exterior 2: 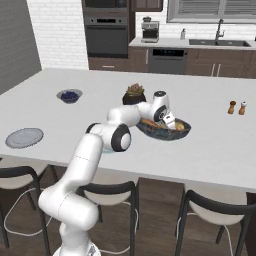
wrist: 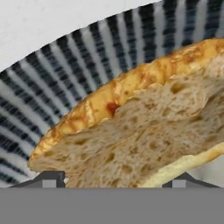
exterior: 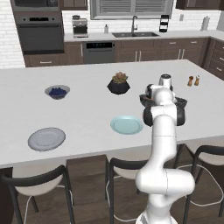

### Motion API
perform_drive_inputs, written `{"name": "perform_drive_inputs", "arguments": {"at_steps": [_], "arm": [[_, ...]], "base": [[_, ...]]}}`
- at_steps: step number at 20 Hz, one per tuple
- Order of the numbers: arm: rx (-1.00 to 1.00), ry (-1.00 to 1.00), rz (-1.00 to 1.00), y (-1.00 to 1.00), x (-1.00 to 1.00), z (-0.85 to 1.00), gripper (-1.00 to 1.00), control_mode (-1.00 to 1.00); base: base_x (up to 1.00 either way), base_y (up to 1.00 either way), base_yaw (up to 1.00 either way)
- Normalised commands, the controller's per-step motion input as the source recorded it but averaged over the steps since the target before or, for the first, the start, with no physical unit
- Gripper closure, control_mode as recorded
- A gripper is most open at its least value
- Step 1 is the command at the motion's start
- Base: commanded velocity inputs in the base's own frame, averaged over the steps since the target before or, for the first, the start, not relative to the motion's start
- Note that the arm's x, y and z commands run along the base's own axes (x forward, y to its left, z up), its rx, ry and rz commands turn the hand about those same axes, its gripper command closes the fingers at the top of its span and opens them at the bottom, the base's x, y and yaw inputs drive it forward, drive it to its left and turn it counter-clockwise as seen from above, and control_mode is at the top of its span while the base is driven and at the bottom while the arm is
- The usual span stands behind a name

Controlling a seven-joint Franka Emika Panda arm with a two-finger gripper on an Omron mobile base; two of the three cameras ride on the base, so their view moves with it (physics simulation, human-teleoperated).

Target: Place one bun and one sausage from the bowl on each plate.

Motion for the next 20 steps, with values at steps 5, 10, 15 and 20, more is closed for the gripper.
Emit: {"name": "perform_drive_inputs", "arguments": {"at_steps": [5, 10, 15, 20], "arm": [[-0.02, -0.01, 0.00, 0.02, 0.01, -0.06, 1.00, -1.00], [0.00, -0.06, 0.00, 0.30, -0.67, 0.00, 1.00, -1.00], [-0.08, -0.31, 0.00, 0.70, -1.00, 0.17, 1.00, -1.00], [-0.10, -0.33, 0.01, 0.93, -1.00, 0.78, 1.00, -1.00]], "base": [[0.00, 0.00, 0.00], [0.00, 0.00, 0.00], [0.00, 0.00, 0.00], [0.00, 0.00, 0.00]]}}
